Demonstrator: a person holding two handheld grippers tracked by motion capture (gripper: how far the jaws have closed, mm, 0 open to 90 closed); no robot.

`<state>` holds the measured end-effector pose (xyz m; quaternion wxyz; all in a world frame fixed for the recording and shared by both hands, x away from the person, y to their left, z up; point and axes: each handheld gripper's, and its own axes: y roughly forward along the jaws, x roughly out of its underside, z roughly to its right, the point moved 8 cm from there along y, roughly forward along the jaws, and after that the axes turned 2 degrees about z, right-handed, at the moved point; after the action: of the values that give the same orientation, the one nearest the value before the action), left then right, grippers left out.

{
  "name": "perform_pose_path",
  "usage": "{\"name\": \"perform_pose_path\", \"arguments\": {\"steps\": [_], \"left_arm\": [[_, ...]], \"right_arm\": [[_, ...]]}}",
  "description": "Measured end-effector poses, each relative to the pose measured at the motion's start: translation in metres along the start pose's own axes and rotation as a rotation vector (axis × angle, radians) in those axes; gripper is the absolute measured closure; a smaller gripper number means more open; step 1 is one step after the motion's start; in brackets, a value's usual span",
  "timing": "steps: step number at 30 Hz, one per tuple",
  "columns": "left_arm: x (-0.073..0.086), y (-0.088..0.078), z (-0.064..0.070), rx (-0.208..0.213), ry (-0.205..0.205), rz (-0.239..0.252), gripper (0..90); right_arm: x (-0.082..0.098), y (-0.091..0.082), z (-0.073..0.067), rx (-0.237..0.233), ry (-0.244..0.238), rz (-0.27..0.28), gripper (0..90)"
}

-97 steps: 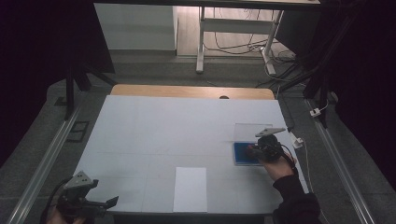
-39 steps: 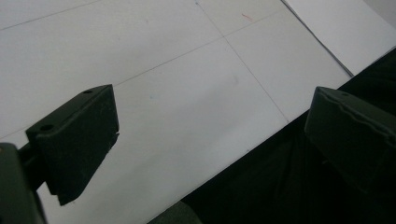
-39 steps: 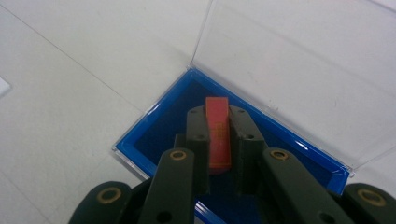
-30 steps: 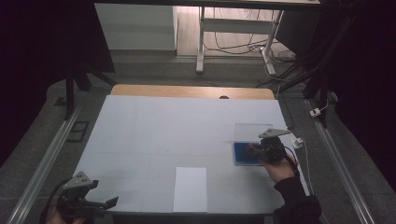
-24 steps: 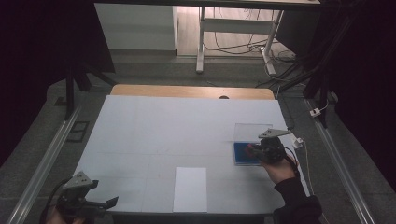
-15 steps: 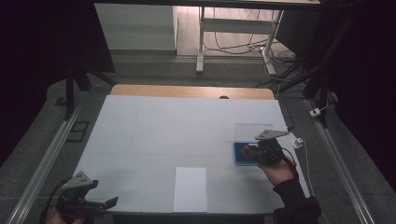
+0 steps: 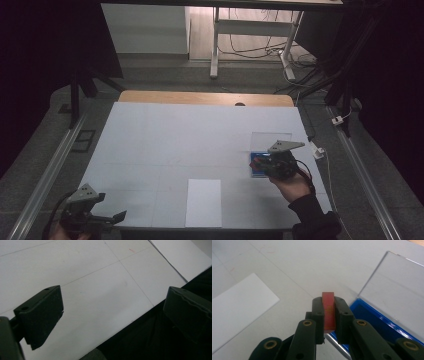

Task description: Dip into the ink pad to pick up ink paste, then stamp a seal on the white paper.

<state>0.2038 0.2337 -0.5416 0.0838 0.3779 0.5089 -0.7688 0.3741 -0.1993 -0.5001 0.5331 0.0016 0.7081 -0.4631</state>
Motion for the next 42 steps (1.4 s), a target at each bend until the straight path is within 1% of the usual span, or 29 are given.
{"name": "perform_pose_path", "arguments": {"steps": [1, 6, 8, 9, 14, 21, 30, 33, 37, 42], "left_arm": [[0.000, 0.000, 0.000, 0.000, 0.001, 0.000, 3.3], [0.000, 0.000, 0.000, 0.001, 0.001, 0.001, 3.3], [0.000, 0.000, 0.001, -0.001, 0.001, 0.003, 3.3], [0.000, 0.000, 0.001, -0.001, 0.002, 0.001, 3.3], [0.000, 0.000, 0.000, -0.001, 0.000, 0.003, 3.3], [0.000, 0.000, 0.000, 0.004, 0.001, 0.003, 3.3], [0.000, 0.000, 0.000, 0.004, 0.001, 0.002, 3.3], [0.000, 0.000, 0.000, 0.003, 0.001, 0.002, 3.3], [0.000, 0.000, 0.000, 0.003, 0.001, 0.001, 3.3], [0.000, 0.000, 0.000, 0.005, -0.001, 0.001, 3.3]], "right_arm": [[0.000, 0.000, 0.000, 0.000, 0.000, 0.000, 80.3], [-0.005, 0.001, -0.013, -0.023, -0.031, 0.003, 80.3], [-0.007, 0.002, -0.022, -0.042, -0.044, 0.003, 80.2], [-0.007, 0.002, -0.022, -0.042, -0.044, 0.003, 80.2], [-0.009, 0.004, -0.031, -0.060, -0.067, 0.001, 80.2], [-0.010, 0.007, -0.039, -0.081, -0.073, -0.003, 80.2], [-0.012, 0.012, -0.051, -0.122, -0.075, -0.001, 80.2], [-0.012, 0.014, -0.056, -0.133, -0.093, -0.007, 80.2], [-0.011, 0.019, -0.063, -0.139, -0.132, -0.027, 80.2], [-0.011, 0.024, -0.073, -0.163, -0.143, -0.038, 80.1]]}}
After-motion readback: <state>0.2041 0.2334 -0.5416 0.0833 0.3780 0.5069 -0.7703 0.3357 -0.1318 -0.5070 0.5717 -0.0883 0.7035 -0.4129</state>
